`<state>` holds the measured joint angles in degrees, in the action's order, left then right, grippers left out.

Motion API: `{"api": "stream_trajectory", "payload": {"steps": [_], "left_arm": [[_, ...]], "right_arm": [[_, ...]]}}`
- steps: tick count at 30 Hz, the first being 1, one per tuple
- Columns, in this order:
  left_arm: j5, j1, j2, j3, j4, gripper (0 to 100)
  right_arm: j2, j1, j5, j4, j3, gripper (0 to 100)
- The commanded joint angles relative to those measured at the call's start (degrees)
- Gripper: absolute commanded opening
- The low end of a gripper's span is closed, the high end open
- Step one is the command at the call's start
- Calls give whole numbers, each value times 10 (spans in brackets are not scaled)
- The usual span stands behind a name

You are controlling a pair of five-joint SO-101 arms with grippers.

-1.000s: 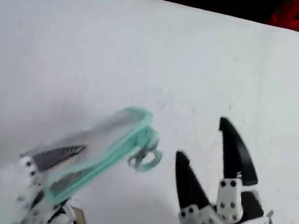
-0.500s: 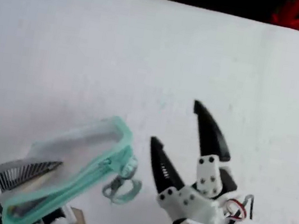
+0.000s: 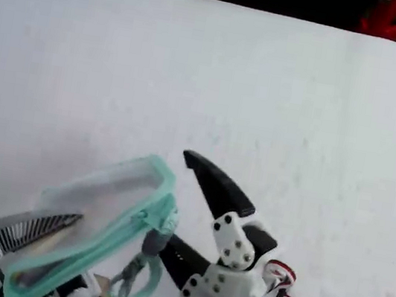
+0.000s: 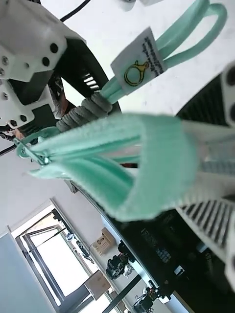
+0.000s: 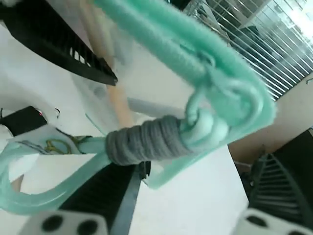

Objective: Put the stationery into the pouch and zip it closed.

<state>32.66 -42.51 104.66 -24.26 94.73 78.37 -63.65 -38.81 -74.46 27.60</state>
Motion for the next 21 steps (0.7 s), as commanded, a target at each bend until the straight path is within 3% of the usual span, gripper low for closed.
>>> {"api": "stream_trajectory", "payload": {"steps": [1,13,17,21], "left_arm": [[5,-10,-19,-1,0,49],[-22,-10,-19,-40,-6,49],[-21,-10,-19,-46,-6,49],[-21,-10,-19,-42,-12,49]], "right_arm": [[-33,-36,8,2,-52,316],[-130,-58,6,55,-83,299],[-137,-94,-27,44,-81,126],[-130,-96,-42,22,-81,19]]}}
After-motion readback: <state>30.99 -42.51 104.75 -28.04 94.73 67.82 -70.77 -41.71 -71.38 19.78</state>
